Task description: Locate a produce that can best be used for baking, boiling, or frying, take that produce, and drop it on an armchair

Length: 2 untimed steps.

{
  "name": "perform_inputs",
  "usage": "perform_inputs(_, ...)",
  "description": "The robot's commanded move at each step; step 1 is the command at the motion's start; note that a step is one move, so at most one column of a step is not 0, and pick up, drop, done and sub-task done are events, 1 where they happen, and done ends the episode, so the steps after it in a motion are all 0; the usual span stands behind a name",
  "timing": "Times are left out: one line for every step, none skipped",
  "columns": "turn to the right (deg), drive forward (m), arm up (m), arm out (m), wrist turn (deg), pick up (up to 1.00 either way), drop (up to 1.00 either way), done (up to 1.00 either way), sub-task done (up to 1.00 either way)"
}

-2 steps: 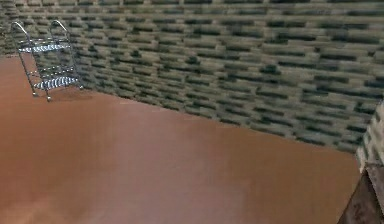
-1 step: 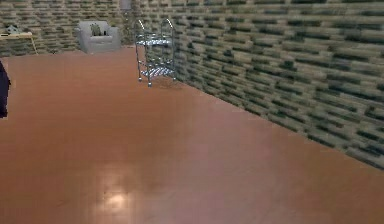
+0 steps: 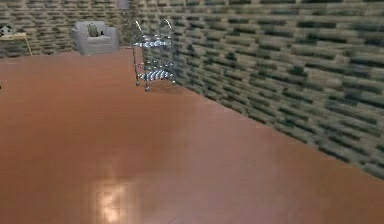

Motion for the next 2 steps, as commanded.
perform_inputs(-45.0, 0.00, 0.00, 0.00, 0.0, 0.00, 0.00, 0.00, 0.00)
perform_inputs(-39.0, 0.00, 0.00, 0.00, 0.0, 0.00, 0.00, 0.00, 0.00)
